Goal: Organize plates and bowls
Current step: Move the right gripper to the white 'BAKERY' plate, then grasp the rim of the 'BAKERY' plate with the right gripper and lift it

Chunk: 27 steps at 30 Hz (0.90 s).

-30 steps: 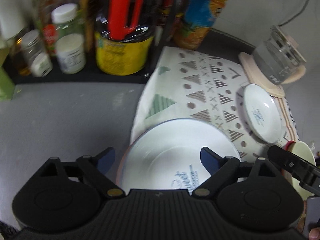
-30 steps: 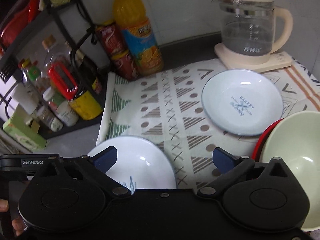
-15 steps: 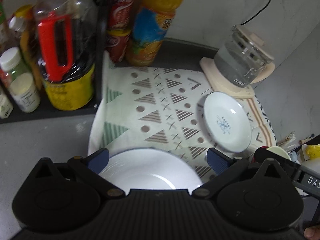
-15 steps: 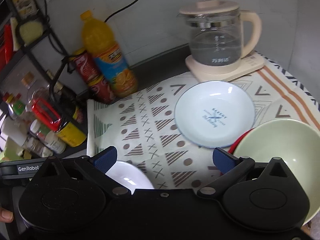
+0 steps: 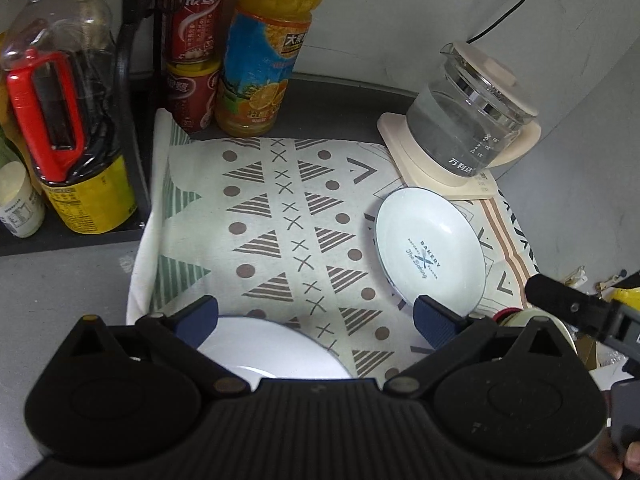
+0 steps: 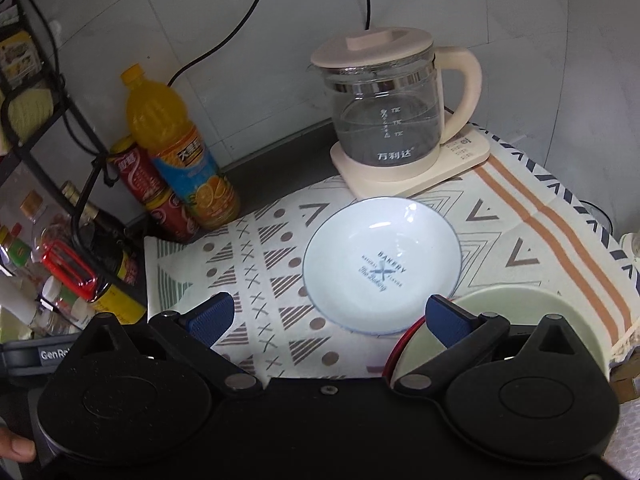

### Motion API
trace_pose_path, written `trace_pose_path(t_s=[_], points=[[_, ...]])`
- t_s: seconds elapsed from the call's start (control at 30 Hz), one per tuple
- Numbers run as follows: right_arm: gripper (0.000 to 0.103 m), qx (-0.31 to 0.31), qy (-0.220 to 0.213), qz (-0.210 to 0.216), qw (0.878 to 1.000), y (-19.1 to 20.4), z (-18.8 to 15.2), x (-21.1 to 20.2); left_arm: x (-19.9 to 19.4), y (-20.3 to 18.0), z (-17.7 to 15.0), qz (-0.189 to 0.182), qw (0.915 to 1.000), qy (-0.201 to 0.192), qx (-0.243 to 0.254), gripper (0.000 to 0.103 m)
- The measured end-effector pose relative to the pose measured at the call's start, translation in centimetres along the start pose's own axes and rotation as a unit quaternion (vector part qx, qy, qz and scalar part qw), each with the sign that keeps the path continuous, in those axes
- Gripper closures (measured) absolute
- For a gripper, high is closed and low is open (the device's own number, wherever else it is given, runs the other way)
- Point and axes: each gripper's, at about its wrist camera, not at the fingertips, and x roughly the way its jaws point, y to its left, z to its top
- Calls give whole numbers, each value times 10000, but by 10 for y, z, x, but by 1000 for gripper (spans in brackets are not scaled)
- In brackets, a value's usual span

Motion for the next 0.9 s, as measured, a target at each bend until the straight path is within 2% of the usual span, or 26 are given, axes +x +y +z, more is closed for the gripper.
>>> trace_pose_path(t_s=[0.2,0.27,0.33,0.43,0.53,0.73,0.83,0.9], points=[[0,38,7,-20,10000,-26,20,9,18,-23,7,205,9997,-17,-97,1],[0,26,10,41,10000,-36,28,13,23,-29,10,271,9992,48,-282,1],[0,71,142,-37,9999,-48,37,19,27,-35,12,206,9985,-60,-505,1],[2,136,253,52,9996,-66,48,29,41,-48,15,308,9976,25,-624,1],[7,162,478,9,9987,-83,58,42,50,-57,14,265,9956,-61,-899,1],[17,283,980,196,9946,-113,72,71,80,-67,9,309,9920,59,-1226,3],[28,269,1302,332,9906,-126,77,88,92,-64,5,287,9872,56,-1569,8],[30,278,1473,407,9879,-133,80,99,100,-63,3,307,9848,75,-1709,13]])
